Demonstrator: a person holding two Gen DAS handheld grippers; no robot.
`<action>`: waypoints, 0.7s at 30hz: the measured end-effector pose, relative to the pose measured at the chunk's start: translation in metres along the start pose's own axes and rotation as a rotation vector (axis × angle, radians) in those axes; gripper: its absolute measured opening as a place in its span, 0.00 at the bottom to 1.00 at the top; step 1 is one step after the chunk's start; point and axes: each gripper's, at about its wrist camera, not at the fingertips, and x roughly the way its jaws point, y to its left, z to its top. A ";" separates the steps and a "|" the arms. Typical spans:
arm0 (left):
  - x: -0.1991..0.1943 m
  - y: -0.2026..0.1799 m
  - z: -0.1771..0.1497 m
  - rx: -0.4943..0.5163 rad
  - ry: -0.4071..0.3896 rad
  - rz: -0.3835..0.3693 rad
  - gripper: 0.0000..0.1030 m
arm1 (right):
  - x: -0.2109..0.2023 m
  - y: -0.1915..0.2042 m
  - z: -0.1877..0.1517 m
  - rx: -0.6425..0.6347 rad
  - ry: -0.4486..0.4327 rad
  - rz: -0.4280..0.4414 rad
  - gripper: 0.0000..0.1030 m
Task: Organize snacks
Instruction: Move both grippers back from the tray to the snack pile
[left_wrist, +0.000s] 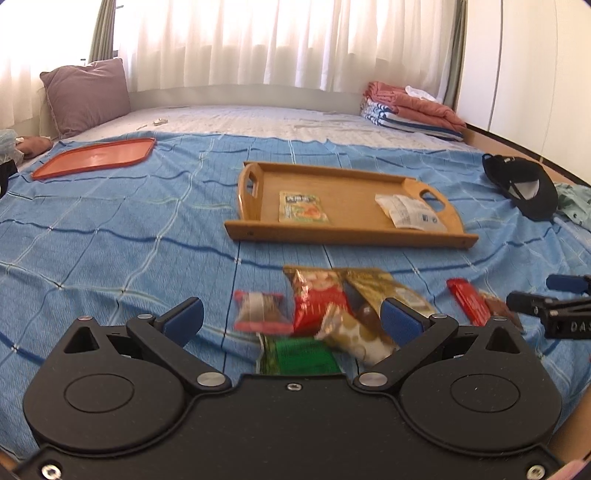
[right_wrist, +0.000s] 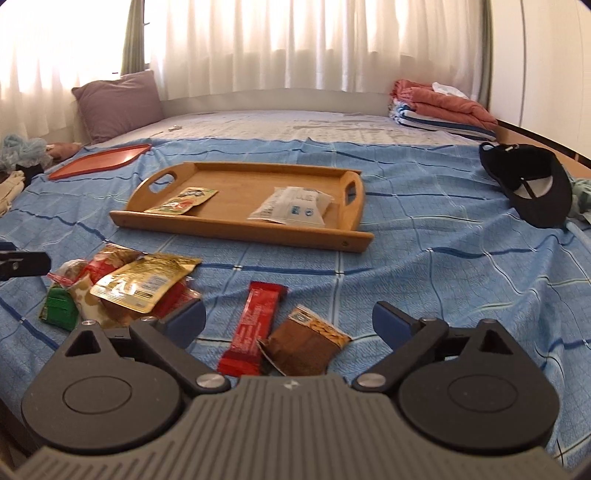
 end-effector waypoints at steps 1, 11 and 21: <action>0.001 -0.001 -0.003 0.006 0.006 -0.013 0.96 | 0.000 0.000 -0.002 -0.004 -0.005 -0.013 0.96; 0.007 -0.010 -0.021 0.033 0.040 -0.001 0.74 | 0.005 0.000 -0.015 0.018 -0.016 -0.058 0.85; 0.014 -0.021 -0.033 0.083 0.043 0.032 0.69 | 0.012 0.001 -0.024 0.028 0.018 -0.070 0.78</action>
